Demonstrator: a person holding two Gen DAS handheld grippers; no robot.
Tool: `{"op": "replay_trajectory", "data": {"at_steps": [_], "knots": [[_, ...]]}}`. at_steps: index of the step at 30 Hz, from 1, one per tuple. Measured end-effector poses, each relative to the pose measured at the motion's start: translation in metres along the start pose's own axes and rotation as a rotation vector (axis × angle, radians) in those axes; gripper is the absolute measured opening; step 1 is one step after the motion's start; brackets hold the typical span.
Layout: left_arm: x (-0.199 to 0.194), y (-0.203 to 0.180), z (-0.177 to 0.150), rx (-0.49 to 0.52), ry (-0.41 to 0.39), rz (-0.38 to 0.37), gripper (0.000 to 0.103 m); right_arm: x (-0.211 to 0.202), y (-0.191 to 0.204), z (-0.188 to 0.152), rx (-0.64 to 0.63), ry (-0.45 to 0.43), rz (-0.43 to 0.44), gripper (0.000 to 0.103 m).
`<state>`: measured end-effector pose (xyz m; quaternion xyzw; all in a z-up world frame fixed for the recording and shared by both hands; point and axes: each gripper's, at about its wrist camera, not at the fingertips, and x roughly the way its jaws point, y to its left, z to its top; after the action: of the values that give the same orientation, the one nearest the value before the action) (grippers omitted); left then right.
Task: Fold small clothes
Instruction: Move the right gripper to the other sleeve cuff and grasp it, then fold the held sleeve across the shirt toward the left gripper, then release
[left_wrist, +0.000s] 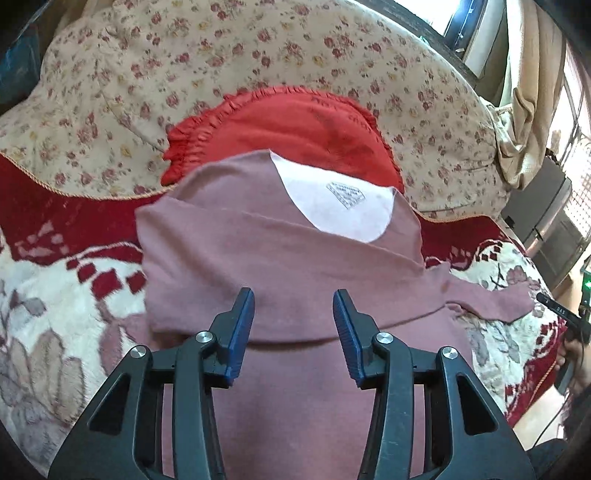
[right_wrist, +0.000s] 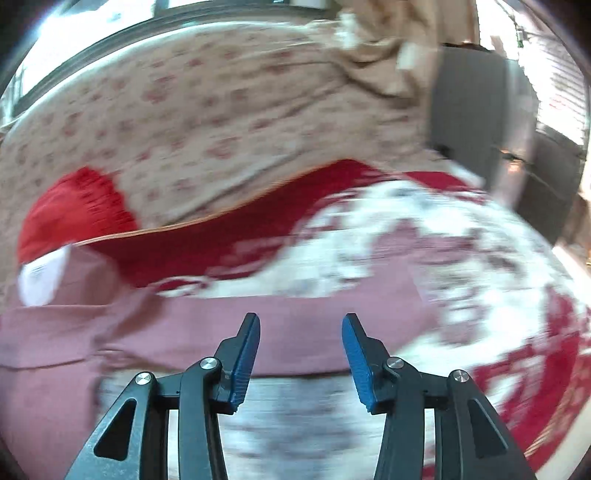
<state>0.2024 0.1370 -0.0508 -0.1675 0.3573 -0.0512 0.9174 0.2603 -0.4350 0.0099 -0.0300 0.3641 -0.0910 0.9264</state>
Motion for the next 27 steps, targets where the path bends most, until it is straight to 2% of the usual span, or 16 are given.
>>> {"op": "replay_trajectory", "data": {"at_steps": [2,4,6,10,12,15,16,17,18,20,23,25,27], "knots": [[0.004,0.0,0.0,-0.007,0.014,-0.008,0.044,0.007,-0.018,0.011,-0.024,0.016,-0.024,0.044],[0.006,-0.001,-0.002,-0.017,0.027,-0.013,0.044,0.017,-0.037,0.019,-0.042,0.038,0.007,0.044],[0.01,-0.001,-0.002,-0.023,0.039,-0.012,0.044,0.033,-0.049,0.025,-0.038,0.081,-0.018,0.044],[0.015,-0.002,-0.005,-0.021,0.061,-0.017,0.043,0.068,-0.057,0.019,-0.029,0.176,-0.009,0.043],[0.019,-0.002,-0.005,-0.024,0.076,-0.025,0.044,0.077,-0.062,0.015,-0.012,0.166,0.011,0.044],[0.022,-0.002,-0.006,-0.037,0.094,-0.036,0.043,0.075,-0.074,0.013,0.098,0.116,0.088,0.043],[0.023,-0.002,-0.007,-0.038,0.094,-0.037,0.044,0.075,-0.08,0.013,0.143,0.104,0.12,0.039],[0.022,-0.002,-0.006,-0.039,0.091,-0.038,0.044,0.077,-0.082,0.013,0.16,0.107,0.137,0.03],[0.021,-0.002,-0.006,-0.04,0.085,-0.038,0.044,0.079,-0.083,0.012,0.166,0.123,0.132,0.018],[0.018,-0.004,-0.004,-0.045,0.064,-0.047,0.043,0.078,-0.078,0.012,0.142,0.134,0.103,0.004],[0.015,-0.01,0.003,-0.044,0.045,-0.079,0.043,0.067,-0.061,0.016,0.115,0.106,0.103,0.003],[0.015,-0.017,0.01,-0.045,0.046,-0.117,0.044,0.055,-0.04,0.022,0.117,0.066,0.155,0.003],[0.017,-0.024,0.015,-0.047,0.057,-0.142,0.049,0.041,-0.01,0.027,0.104,0.039,0.233,0.003]]}}
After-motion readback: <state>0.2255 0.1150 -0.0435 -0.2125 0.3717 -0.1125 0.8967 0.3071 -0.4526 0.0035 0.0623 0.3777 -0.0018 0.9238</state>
